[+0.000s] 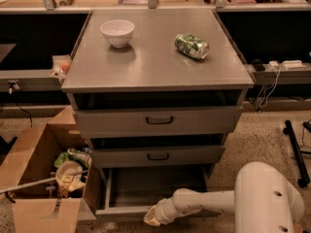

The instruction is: Close bottom drawer

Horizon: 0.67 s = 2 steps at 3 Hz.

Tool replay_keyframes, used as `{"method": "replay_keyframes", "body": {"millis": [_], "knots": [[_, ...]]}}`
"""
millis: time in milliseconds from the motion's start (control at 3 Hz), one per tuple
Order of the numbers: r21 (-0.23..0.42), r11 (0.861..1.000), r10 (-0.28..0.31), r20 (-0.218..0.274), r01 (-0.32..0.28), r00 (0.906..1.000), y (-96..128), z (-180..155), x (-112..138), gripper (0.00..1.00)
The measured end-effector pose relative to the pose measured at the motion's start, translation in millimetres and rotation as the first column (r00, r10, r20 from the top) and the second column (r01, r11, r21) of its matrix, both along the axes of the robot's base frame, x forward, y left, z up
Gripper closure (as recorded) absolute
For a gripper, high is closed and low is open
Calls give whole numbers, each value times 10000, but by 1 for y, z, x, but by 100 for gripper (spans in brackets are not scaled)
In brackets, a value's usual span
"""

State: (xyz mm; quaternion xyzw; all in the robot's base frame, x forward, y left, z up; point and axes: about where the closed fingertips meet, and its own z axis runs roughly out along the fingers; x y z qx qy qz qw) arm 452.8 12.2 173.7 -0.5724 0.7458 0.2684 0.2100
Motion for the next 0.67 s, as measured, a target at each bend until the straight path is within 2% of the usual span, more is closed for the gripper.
{"method": "replay_keyframes", "body": {"millis": [667], "knots": [[-225, 9992, 331, 623, -317, 9975, 8, -6, 10, 100]]}}
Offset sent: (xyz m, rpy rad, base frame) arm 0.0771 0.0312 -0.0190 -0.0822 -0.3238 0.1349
